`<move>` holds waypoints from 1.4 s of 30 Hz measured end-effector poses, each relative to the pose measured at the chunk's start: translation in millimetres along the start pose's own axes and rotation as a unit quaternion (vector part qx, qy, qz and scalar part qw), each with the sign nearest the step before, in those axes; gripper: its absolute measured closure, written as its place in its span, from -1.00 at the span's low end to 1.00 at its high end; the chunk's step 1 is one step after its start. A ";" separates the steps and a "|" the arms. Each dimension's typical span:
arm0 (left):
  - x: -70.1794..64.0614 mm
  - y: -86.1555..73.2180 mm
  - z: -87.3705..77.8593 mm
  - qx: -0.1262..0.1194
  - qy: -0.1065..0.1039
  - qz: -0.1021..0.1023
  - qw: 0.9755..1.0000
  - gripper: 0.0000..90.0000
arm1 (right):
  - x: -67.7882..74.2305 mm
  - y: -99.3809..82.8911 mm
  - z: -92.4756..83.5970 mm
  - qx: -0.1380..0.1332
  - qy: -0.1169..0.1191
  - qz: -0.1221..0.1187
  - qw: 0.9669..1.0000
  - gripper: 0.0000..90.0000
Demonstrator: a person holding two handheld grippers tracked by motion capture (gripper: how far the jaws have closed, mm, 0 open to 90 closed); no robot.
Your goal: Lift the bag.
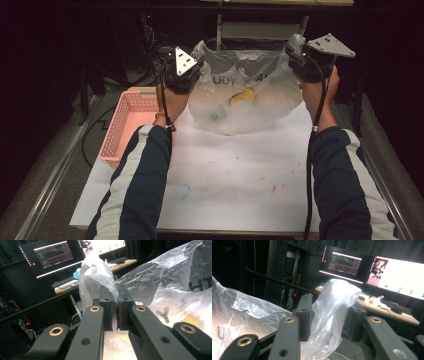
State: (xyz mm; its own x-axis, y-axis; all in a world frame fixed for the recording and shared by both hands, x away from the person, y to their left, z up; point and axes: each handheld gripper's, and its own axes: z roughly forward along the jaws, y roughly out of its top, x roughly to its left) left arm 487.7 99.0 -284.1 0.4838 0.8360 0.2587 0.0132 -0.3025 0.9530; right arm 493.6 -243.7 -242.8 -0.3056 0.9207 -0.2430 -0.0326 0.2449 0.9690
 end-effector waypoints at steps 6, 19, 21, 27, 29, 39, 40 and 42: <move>5.2 11.4 -4.7 -0.001 0.014 0.014 1.000 0.88 | -2.5 10.2 -8.0 -0.012 -0.008 -0.003 1.000 0.19; 15.8 55.6 -34.8 -0.044 0.041 0.032 0.998 0.91 | -13.9 46.3 -28.6 -0.035 0.012 -0.031 0.999 0.99; 16.1 59.2 -36.5 -0.046 0.040 0.031 0.998 0.91 | -14.4 50.3 -31.2 -0.041 0.004 -0.035 0.999 0.99; 11.7 55.7 -32.5 -0.043 0.030 0.024 0.998 0.90 | -14.1 50.4 -29.5 -0.034 0.001 -0.035 0.999 0.99; 7.7 48.7 -27.6 -0.035 0.025 0.027 0.999 0.89 | -12.1 44.5 -24.7 -0.023 0.005 -0.031 0.999 0.99; 1.6 26.3 -17.8 -0.009 0.007 0.021 1.000 0.71 | 1.6 19.2 -10.5 0.019 0.020 -0.013 1.000 0.28; 2.2 26.0 -19.1 -0.011 0.004 0.016 1.000 0.66 | 3.5 18.3 -11.2 0.014 0.016 -0.010 1.000 0.17; 3.7 26.2 -22.7 -0.011 -0.002 0.010 1.000 0.41 | 5.1 18.4 -14.2 0.010 0.027 -0.001 1.000 0.01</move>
State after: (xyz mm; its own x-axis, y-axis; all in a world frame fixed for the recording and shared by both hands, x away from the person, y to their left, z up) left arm 469.9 104.6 -254.7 0.4876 0.8280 0.2767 -0.0158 -0.3085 0.9511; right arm 478.0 -238.8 -225.5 -0.3571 0.9023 -0.2416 -0.0142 0.2534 0.9673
